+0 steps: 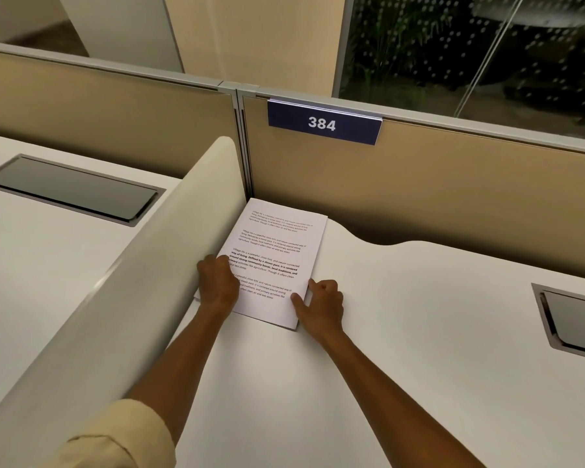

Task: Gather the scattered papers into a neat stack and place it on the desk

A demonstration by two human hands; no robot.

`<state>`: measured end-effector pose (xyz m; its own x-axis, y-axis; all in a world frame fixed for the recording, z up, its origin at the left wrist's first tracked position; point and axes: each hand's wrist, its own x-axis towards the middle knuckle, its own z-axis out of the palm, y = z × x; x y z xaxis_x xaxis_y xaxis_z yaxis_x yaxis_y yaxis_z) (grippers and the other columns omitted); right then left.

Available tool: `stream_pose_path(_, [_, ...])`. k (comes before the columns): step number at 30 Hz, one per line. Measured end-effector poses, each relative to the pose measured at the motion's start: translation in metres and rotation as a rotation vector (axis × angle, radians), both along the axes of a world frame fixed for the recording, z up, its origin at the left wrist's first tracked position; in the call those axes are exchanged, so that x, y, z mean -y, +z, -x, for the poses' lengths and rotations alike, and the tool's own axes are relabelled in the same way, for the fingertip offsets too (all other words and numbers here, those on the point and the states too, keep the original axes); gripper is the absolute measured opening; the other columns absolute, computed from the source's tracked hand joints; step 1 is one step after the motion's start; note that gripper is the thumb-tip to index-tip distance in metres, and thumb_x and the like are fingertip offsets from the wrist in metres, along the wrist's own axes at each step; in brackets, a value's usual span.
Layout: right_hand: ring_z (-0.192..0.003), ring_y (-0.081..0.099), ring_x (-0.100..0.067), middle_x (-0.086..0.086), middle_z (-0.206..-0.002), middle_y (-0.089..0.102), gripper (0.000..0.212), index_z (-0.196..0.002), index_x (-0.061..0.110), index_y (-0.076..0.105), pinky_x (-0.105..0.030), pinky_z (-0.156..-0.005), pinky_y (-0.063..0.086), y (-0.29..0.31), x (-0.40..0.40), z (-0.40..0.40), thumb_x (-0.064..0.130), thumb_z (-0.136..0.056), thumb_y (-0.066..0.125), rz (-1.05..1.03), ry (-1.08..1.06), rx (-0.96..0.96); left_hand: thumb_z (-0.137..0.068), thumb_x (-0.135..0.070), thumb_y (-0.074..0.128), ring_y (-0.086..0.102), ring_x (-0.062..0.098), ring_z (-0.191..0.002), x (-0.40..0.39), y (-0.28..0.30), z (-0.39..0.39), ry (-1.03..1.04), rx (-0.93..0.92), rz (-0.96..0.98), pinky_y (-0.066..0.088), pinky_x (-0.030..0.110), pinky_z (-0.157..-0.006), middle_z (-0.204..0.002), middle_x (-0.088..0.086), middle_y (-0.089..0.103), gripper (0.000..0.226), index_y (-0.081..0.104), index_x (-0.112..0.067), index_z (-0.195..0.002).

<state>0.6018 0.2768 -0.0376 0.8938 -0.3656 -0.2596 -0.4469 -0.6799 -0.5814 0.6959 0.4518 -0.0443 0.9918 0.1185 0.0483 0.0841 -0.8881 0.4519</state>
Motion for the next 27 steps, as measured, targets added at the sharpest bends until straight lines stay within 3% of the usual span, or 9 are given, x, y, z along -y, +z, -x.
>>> stream_pose_path(8, [-0.117, 0.042, -0.027, -0.007, -0.128, 0.041, 0.052, -0.132, 0.014, 0.047, -0.037, -0.097, 0.041, -0.003, -0.005, -0.001, 0.048, -0.092, 0.049, 0.137, 0.061, 0.009, -0.078, 0.008, 0.044, 0.062, 0.043, -0.096, -0.001, -0.001, -0.003, -0.002, -0.027, -0.007, 0.052, 0.044, -0.083, -0.101, 0.025, 0.068, 0.03, 0.068, 0.004, -0.095])
stream_pose_path(12, [-0.116, 0.041, -0.027, -0.006, -0.129, 0.04, 0.053, -0.131, 0.013, 0.047, -0.038, -0.095, 0.041, -0.008, -0.008, 0.0, 0.05, -0.093, 0.045, 0.211, 0.069, 0.01, -0.076, 0.008, 0.046, 0.063, 0.043, -0.085, -0.002, 0.003, -0.005, -0.014, -0.03, -0.017, 0.052, 0.043, -0.074, -0.092, 0.024, 0.068, 0.019, 0.064, 0.006, -0.079])
stream_pose_path(21, [-0.118, 0.04, -0.027, -0.007, -0.133, 0.04, 0.058, -0.136, 0.012, 0.042, -0.04, -0.095, 0.039, -0.01, -0.008, 0.003, 0.053, -0.094, 0.039, 0.298, 0.094, 0.007, -0.079, 0.005, 0.046, 0.062, 0.044, -0.088, -0.01, 0.003, 0.0, -0.041, -0.016, -0.029, 0.049, 0.045, -0.074, -0.094, 0.025, 0.065, 0.015, 0.062, 0.006, -0.079])
stream_pose_path(27, [-0.123, 0.041, -0.027, -0.009, -0.137, 0.039, 0.062, -0.144, 0.01, 0.035, -0.037, -0.104, 0.037, -0.004, 0.004, 0.015, 0.05, -0.096, 0.039, 0.096, 0.009, 0.066, -0.089, -0.008, 0.053, 0.056, 0.042, -0.109, -0.008, 0.012, 0.011, -0.001, -0.007, 0.035, 0.045, 0.045, -0.092, -0.117, 0.026, 0.062, 0.03, 0.06, 0.006, -0.115])
